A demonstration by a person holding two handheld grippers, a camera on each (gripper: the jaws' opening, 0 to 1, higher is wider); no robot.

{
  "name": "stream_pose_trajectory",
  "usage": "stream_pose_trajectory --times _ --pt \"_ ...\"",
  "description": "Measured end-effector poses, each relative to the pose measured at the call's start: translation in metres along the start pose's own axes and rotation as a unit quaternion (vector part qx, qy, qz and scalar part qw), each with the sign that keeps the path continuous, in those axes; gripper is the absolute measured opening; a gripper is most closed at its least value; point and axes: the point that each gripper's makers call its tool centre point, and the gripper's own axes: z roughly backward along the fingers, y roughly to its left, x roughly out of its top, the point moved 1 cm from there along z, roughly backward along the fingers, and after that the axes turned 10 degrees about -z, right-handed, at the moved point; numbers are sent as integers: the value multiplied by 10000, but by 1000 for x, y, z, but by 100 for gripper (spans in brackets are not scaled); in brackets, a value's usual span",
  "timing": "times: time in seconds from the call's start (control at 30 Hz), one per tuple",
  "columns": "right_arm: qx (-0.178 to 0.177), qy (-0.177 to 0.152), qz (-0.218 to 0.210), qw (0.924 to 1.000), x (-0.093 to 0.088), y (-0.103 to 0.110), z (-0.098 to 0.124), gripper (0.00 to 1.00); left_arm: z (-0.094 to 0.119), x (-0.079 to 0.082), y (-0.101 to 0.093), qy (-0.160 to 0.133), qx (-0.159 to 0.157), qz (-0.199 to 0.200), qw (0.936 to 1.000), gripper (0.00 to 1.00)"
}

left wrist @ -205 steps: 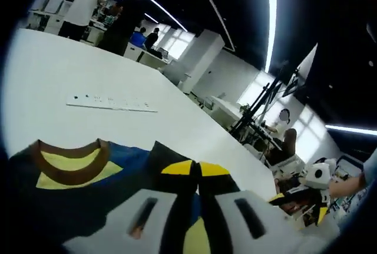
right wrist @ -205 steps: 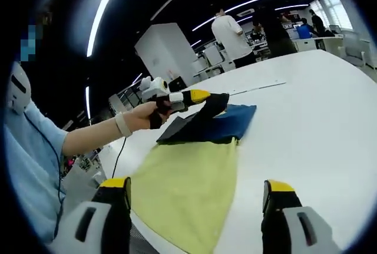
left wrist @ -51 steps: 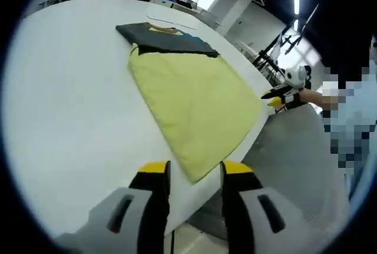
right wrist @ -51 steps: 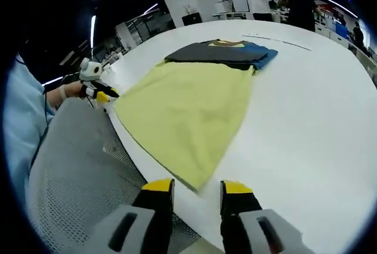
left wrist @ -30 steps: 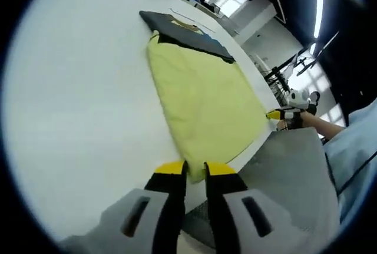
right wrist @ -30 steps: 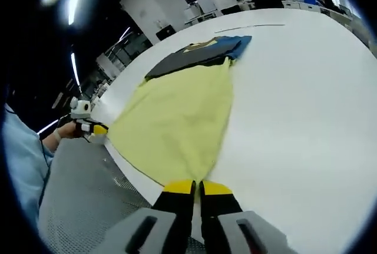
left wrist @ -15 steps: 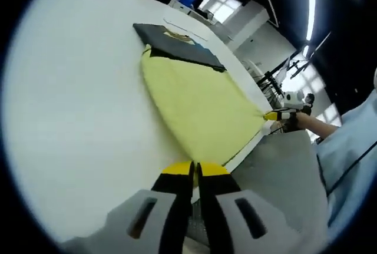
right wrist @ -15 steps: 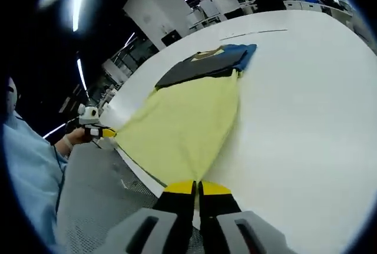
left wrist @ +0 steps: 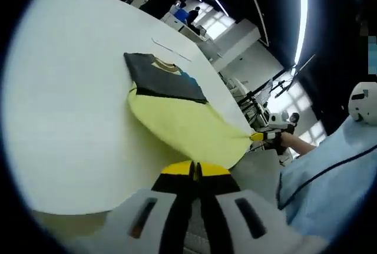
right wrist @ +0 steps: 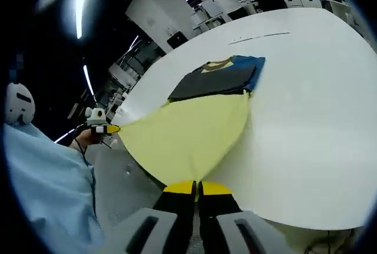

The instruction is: Fold the garment on the visible template until the final outline fits inside the template.

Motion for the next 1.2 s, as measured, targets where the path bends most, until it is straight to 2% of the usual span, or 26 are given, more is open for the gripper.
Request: stream_pose_trajectory --times 0.27,0.3,0.5,0.63,0.7,0.77,0.93,0.97,1.1,1.13,1.17,1.2 --pt "83 276 -130 9995 -14 22 11 0 15 -11 -12 -135 28 94 9999 0" --pt "90 293 -129 9994 -15 23 12 0 16 -14 -12 -115 58 214 9997 0" --pt "115 200 -148 9996 -4 21 10 0 11 -9 -5 -109 121 93 9998 0" --pt "168 1 -141 9998 14 21 11 0 7 7 -3 -141 110 -104 9998 0" --pt "82 -190 -51 9998 31 9 9 0 5 19 0 -128 98 -293 9994 0" --pt "35 -192 102 9998 40 8 9 0 1 34 5 -123 85 -469 9988 0" --pt "85 -711 480 9963 92 11 4 0 -14 81 18 -181 -24 -894 9958 0" --pt "22 -760 507 9958 103 11 2 0 -18 95 22 -253 -30 -1011 9945 0" --pt "-23 -1018 851 9912 146 9 -5 0 -34 133 37 -378 -48 -1262 9913 0" --pt "-53 -1050 830 9910 154 7 -7 0 -39 138 41 -330 -34 -1255 9915 0" --pt "-57 -1095 849 9903 164 5 -12 0 -46 142 51 -204 43 -1450 9892 0" --pt "-61 -1143 873 9896 172 2 -15 0 -51 146 53 -257 -1 -1403 9898 0"
